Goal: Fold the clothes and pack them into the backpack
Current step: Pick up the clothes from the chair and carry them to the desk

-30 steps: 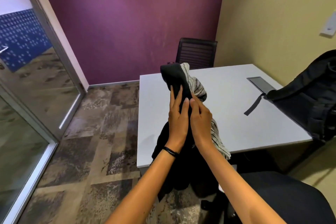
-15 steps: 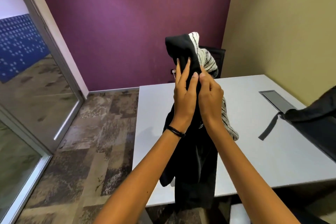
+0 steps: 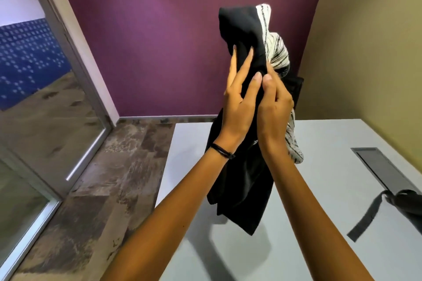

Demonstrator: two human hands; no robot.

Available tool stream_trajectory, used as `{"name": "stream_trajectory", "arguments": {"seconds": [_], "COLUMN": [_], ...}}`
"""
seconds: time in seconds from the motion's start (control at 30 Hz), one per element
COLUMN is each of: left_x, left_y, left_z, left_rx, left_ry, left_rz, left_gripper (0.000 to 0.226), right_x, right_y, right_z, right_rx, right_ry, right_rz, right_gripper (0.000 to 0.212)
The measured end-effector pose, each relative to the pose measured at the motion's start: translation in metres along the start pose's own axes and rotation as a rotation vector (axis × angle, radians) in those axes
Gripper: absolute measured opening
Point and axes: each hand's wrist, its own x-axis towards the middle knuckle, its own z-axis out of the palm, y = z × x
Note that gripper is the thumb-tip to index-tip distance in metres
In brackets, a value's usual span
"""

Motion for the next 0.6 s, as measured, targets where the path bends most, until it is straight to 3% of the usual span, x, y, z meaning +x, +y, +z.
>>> {"name": "stream_trajectory", "arguments": {"seconds": [0.2, 0.5, 0.6], "left_x": [0.028, 0.033, 0.047], "left_y": [-0.065, -0.183, -0.229], "left_z": [-0.002, -0.020, -0.032], "left_rx": [0.107, 0.091, 0.138], "left_ry": [-0.040, -0.077, -0.220], "left_rz": [0.086, -0.096, -0.223], "left_gripper": [0.053, 0.050, 0.052], "right_x": [0.022, 0.021, 0.034], "right_y": [0.062, 0.172, 0.221], "right_z": [0.015, 0.039, 0.043], "right_rx": [0.007, -0.056, -0.138], "right_ry": [0.009, -0.061, -0.161], "right_rz": [-0.006, 0.130, 0.328], "right_gripper": [0.038, 0.037, 0.046]}}
